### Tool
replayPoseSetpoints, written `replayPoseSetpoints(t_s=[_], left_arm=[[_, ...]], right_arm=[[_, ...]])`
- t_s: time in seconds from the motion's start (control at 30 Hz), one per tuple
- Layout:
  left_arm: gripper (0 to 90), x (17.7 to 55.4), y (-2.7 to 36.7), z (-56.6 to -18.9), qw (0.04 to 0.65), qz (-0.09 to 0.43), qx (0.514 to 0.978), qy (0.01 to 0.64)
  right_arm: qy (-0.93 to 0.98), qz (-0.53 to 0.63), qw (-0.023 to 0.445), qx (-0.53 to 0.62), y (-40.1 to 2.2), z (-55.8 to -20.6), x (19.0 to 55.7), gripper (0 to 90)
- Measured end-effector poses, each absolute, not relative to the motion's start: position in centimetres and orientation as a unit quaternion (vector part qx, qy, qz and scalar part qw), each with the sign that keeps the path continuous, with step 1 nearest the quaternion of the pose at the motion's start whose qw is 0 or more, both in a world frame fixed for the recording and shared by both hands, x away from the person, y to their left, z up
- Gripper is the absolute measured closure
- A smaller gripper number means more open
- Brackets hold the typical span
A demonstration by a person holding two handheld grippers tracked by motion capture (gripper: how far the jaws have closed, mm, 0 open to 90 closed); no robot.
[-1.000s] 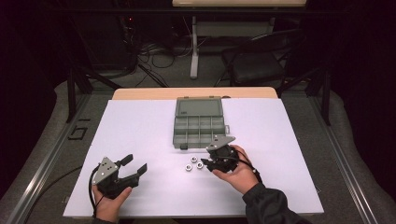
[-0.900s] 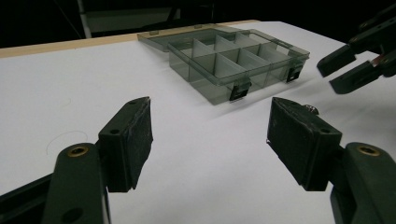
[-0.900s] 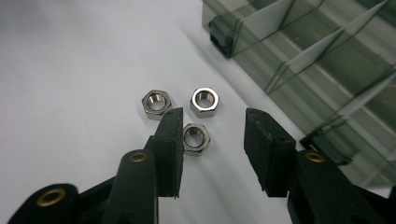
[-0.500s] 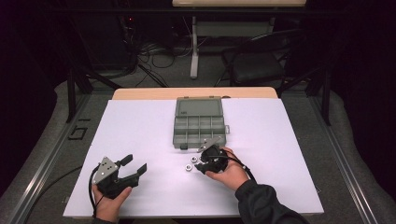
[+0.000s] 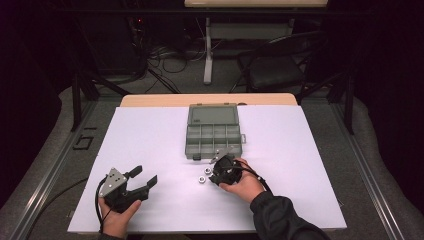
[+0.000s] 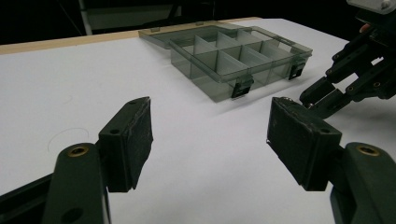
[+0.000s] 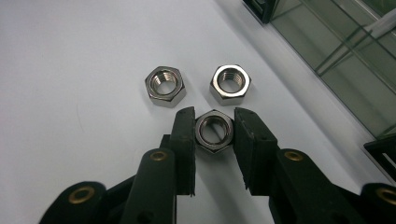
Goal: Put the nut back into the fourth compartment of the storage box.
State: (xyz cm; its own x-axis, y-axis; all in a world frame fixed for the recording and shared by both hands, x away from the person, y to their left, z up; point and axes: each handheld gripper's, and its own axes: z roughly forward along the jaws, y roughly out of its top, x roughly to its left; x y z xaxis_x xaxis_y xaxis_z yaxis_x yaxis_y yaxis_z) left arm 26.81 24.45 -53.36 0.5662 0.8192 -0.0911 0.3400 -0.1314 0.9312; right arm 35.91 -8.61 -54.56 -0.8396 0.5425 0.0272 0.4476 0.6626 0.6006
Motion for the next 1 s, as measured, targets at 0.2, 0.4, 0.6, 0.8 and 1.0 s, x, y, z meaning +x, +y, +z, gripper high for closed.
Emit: replayPoseSetpoints(t_s=[0.2,0.4,0.6,0.8,1.0], left_arm=[[31.3,26.8,24.5,-53.4,0.52,0.23,0.716,0.405],[31.3,26.8,24.5,-53.4,0.52,0.23,0.715,0.406],[31.3,26.8,24.5,-53.3,0.52,0.231,0.715,0.406],[31.4,26.8,24.6,-53.3,0.519,0.232,0.715,0.407],[31.3,26.8,24.5,-53.4,0.519,0.232,0.716,0.407]], right_arm=[[0.911,0.303,0.078,0.268,-8.6,-54.4,35.9,70.1],[0.909,0.31,0.082,0.268,-8.7,-53.5,35.7,70.1],[0.904,0.319,0.1,0.265,-9.1,-50.0,36.1,70.1],[0.897,0.325,0.119,0.275,-9.8,-46.8,37.3,70.1],[0.885,0.337,0.131,0.295,-10.8,-44.4,39.3,70.1]])
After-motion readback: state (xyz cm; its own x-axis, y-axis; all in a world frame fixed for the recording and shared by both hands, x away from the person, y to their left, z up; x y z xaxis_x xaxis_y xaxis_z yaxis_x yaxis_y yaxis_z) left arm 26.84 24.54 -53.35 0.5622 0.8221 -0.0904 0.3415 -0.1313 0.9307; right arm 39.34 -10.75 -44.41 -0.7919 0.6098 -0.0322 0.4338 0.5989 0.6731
